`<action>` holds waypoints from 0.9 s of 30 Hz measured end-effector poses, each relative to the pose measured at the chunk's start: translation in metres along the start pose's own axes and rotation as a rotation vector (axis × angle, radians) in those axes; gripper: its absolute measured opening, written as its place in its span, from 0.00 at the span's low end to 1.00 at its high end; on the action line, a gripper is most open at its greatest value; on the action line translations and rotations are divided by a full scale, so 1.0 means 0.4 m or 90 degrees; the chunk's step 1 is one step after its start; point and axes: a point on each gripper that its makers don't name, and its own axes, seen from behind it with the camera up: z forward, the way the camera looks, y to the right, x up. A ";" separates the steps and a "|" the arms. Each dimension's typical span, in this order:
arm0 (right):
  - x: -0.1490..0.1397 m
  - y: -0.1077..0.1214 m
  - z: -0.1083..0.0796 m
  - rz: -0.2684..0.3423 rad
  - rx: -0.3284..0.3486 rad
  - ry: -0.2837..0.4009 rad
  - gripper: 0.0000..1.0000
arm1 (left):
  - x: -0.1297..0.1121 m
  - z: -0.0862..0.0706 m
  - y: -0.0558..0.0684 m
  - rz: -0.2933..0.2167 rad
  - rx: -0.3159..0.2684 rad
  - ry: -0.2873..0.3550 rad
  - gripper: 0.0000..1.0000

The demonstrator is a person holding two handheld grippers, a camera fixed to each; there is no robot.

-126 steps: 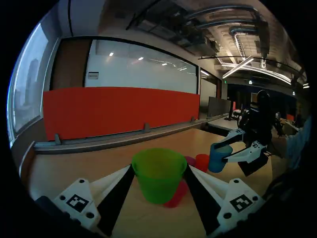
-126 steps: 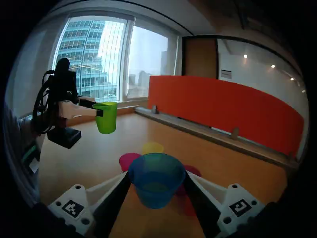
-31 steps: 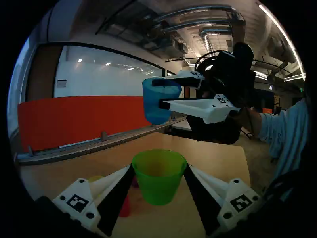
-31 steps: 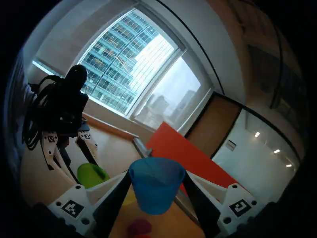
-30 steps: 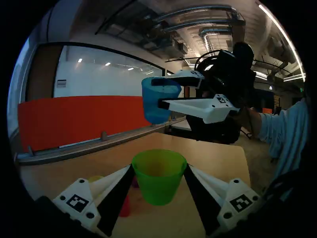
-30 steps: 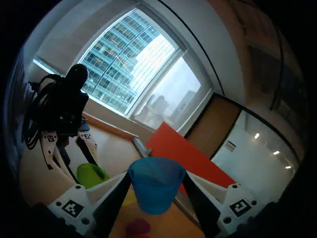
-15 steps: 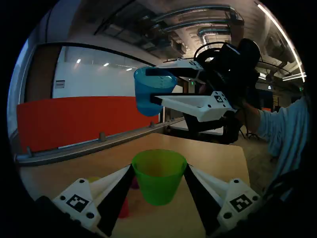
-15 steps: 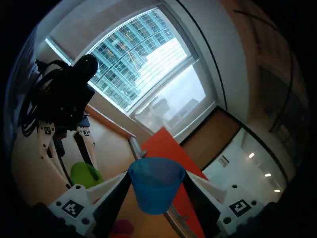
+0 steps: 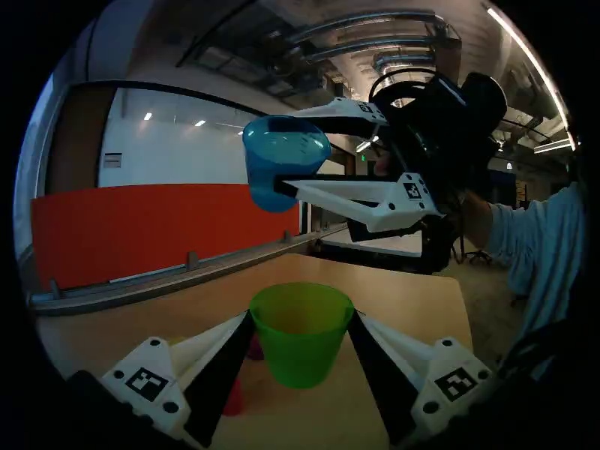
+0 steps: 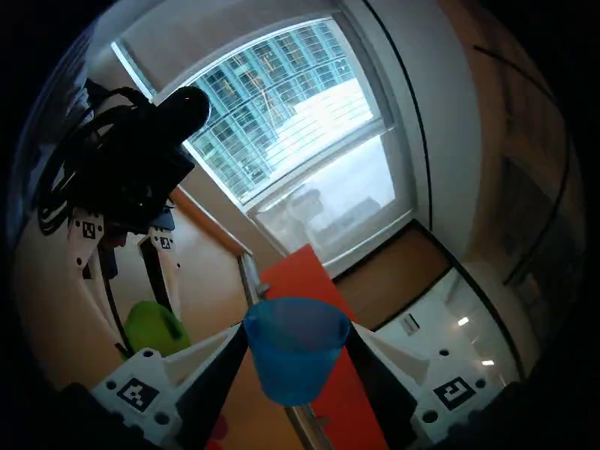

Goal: Pour water

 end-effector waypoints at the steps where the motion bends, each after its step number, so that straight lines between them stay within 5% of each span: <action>1: 0.001 0.003 0.002 -0.006 0.000 0.000 0.92 | 0.001 0.001 -0.001 0.000 0.000 0.000 0.88; 14: 0.004 0.012 0.016 -0.090 0.002 -0.005 0.92 | 0.005 0.008 -0.015 -0.003 0.003 0.000 0.88; 27: 0.009 0.035 0.025 -0.124 -0.007 -0.006 0.92 | 0.009 0.007 -0.011 0.001 0.000 -0.001 0.88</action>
